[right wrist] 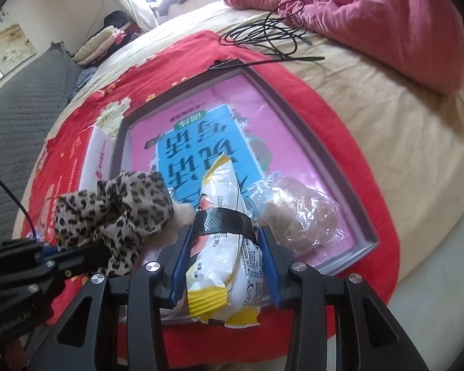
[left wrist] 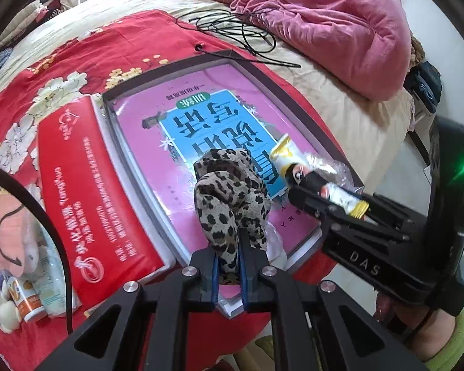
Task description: Organize soft objects
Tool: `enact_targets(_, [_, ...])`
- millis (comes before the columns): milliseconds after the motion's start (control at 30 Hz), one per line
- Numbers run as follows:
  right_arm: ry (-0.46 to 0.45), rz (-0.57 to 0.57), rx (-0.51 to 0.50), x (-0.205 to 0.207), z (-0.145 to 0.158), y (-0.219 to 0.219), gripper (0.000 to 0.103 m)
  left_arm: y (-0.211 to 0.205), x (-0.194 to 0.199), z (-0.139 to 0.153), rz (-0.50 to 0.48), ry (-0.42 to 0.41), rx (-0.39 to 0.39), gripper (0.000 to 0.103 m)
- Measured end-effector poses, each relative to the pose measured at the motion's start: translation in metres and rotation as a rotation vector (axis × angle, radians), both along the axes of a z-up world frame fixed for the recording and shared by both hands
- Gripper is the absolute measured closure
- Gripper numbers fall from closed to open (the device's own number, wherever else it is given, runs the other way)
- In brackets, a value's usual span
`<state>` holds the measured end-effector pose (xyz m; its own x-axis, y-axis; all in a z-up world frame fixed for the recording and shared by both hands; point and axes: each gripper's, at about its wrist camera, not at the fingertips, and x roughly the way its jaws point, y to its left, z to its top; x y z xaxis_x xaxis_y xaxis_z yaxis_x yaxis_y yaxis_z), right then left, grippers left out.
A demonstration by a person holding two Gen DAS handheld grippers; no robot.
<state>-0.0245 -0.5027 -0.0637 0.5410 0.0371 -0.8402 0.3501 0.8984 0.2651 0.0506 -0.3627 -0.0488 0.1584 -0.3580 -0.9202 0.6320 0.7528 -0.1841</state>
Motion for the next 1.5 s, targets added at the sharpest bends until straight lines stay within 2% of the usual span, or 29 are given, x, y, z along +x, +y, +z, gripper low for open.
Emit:
enact_targets(300, [0.005,0.033,-0.067,0.018,-0.004,0.0,0.06,-0.006,0.004,-0.008,0.003,0.015,0.006,0.093])
enact_targets(600, [0.012,0.041,-0.029,0.015,-0.013,0.005,0.058,-0.003,0.011,-0.013,0.019,0.018,0.012,0.093])
enact_targets(1000, [-0.011,0.032,-0.029,0.002,0.006,0.007,0.058,0.0,0.016,-0.017,0.045,0.025,0.026,0.093])
enact_targets(1267, [-0.018,0.033,-0.019,-0.005,0.015,0.009,0.058,0.004,0.017,-0.012,0.06,0.037,-0.003,0.092])
enact_targets(1500, [-0.025,0.021,-0.007,-0.008,0.02,0.008,0.058,0.012,0.019,-0.009,0.08,0.051,-0.028,0.085])
